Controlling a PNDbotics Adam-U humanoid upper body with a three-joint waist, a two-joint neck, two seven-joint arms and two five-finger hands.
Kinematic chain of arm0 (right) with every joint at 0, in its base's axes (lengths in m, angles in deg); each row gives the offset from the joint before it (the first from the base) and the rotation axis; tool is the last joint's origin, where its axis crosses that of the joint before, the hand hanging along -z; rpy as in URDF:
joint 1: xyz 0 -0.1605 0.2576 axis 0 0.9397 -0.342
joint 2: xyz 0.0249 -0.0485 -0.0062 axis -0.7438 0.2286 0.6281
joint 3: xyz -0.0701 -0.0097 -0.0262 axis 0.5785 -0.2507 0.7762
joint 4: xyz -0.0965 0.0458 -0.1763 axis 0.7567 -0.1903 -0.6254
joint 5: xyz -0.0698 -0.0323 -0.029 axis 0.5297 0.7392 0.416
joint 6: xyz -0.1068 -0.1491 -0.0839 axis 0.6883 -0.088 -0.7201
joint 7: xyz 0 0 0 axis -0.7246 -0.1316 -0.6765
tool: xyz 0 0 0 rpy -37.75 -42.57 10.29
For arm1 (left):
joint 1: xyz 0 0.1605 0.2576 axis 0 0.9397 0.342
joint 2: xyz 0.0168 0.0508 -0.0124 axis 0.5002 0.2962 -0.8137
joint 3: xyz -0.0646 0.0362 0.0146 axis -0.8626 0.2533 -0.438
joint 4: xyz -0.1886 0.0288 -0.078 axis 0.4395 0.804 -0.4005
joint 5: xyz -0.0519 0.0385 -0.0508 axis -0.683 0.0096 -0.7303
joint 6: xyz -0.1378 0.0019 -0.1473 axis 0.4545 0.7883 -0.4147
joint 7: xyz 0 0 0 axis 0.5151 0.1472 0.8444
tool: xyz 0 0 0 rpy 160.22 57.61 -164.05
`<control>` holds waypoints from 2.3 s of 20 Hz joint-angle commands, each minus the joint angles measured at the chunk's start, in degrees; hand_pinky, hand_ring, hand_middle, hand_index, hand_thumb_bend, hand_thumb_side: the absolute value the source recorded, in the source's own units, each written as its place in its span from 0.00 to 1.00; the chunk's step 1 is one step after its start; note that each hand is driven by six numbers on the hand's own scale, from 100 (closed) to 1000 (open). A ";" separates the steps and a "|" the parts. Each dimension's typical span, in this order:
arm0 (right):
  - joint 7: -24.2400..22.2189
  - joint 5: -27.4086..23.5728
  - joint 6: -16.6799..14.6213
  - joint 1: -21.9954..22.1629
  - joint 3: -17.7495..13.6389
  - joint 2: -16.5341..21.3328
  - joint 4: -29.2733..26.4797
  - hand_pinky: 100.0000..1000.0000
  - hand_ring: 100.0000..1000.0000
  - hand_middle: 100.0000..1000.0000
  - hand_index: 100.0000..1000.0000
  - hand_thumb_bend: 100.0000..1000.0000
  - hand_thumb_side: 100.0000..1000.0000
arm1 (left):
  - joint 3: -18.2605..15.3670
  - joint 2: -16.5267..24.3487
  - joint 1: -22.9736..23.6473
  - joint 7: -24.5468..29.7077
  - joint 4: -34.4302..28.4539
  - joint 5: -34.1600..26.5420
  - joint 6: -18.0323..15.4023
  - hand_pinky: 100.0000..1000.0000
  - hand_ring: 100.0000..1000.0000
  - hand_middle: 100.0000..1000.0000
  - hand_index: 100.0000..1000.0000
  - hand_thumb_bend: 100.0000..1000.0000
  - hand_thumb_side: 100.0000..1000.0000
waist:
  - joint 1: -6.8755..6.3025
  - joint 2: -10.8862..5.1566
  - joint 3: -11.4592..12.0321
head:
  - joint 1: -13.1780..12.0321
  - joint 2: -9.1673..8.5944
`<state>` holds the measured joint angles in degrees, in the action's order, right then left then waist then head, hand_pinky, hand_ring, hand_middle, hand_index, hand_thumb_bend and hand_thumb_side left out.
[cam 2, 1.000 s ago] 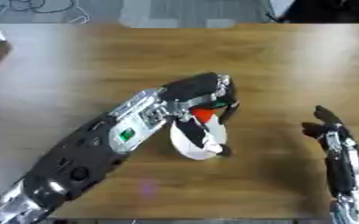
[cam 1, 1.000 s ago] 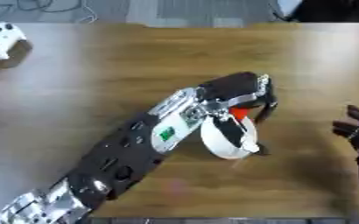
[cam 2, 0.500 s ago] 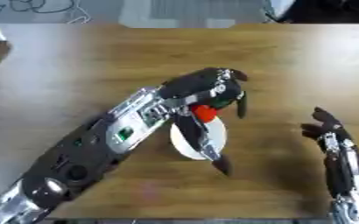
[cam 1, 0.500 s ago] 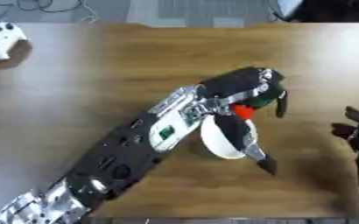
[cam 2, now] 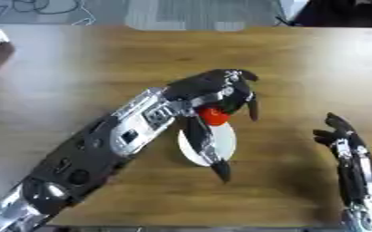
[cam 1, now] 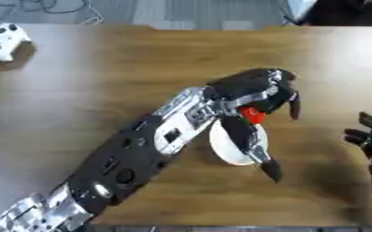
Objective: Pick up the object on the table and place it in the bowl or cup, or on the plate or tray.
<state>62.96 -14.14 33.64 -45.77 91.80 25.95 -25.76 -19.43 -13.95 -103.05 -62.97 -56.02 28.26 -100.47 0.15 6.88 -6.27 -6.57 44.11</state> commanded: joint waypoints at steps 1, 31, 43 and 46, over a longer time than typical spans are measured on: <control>0.10 0.36 -0.24 -0.34 -0.55 1.39 -0.40 0.74 0.71 0.91 0.80 0.00 0.73 | -0.83 0.92 -1.27 -0.07 -1.84 0.15 -0.16 0.98 0.42 0.34 0.59 1.00 0.89 | 0.23 -1.13 0.08 | -0.18 0.01; -0.72 -0.63 -0.26 -0.78 -0.62 2.68 -7.13 0.74 0.74 0.90 0.80 0.00 0.69 | -8.34 9.50 3.97 -0.24 -11.95 2.91 7.22 0.75 1.00 0.85 0.91 0.73 0.99 | -0.80 -1.37 3.67 | 1.54 0.01; -4.45 6.08 -2.21 -2.43 0.46 3.49 -11.20 0.90 1.00 1.00 0.84 0.00 0.60 | -16.51 14.70 16.29 -5.93 -14.45 3.80 15.81 0.82 1.00 0.89 0.95 0.68 1.00 | -1.79 -0.84 7.99 | 0.80 0.01; -7.55 11.88 -4.46 -3.35 0.80 3.82 -11.98 0.96 1.00 1.00 0.90 0.00 0.64 | -18.82 15.03 19.31 -8.26 -14.43 5.52 17.84 0.83 1.00 0.91 0.97 0.64 1.00 | -1.85 -0.69 9.18 | 0.57 0.01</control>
<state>56.58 -4.39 29.99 -48.42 92.56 28.35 -36.31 -36.66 -0.33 -83.39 -70.07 -69.40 33.08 -83.34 -1.69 6.70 3.05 -5.59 44.28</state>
